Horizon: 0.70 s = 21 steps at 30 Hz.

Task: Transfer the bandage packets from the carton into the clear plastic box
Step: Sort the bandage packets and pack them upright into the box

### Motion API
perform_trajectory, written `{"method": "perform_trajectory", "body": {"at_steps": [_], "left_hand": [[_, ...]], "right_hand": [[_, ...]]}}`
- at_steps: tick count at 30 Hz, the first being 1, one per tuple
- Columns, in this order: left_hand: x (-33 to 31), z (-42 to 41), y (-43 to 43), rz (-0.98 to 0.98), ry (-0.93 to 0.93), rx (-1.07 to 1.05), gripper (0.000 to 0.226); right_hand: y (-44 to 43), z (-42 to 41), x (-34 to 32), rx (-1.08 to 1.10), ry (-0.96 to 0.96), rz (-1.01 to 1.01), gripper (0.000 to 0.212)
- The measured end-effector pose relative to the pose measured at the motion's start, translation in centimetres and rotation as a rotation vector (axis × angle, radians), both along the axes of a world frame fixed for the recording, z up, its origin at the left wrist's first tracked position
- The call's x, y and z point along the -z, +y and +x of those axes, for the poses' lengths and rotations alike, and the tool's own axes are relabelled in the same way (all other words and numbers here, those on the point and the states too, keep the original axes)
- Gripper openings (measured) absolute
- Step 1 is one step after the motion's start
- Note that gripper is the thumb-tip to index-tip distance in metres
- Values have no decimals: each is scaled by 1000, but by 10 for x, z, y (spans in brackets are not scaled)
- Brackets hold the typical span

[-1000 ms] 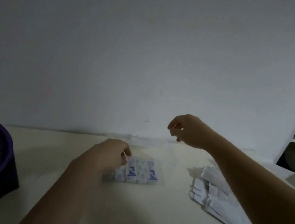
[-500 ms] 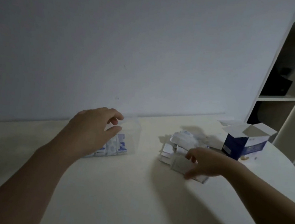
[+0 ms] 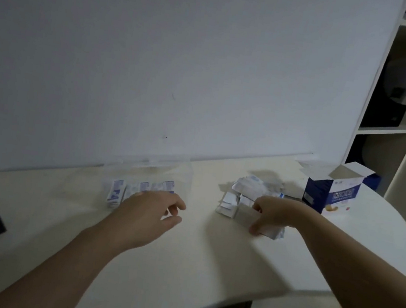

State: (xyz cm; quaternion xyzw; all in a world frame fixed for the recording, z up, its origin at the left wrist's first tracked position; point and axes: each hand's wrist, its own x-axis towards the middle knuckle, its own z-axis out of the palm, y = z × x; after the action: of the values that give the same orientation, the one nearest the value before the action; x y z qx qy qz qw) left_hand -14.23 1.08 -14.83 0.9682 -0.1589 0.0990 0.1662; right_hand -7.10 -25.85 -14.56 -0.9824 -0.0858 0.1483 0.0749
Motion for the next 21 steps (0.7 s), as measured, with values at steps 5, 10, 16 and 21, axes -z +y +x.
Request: {"method": "perform_trajectory", "body": {"at_steps": [5, 10, 16, 21], "left_hand": [[7, -16, 4, -82, 84, -6, 17], [19, -28, -11, -676, 342, 34, 27], [35, -36, -41, -1527, 641, 36, 31], [38, -32, -24, -1708, 660, 1, 28]], "right_hand": [[1, -17, 0, 8, -26, 291, 20], [52, -47, -10, 12, -185, 785, 10], [134, -74, 28, -97, -481, 836, 17], [146, -72, 43, -335, -395, 840, 39]]}}
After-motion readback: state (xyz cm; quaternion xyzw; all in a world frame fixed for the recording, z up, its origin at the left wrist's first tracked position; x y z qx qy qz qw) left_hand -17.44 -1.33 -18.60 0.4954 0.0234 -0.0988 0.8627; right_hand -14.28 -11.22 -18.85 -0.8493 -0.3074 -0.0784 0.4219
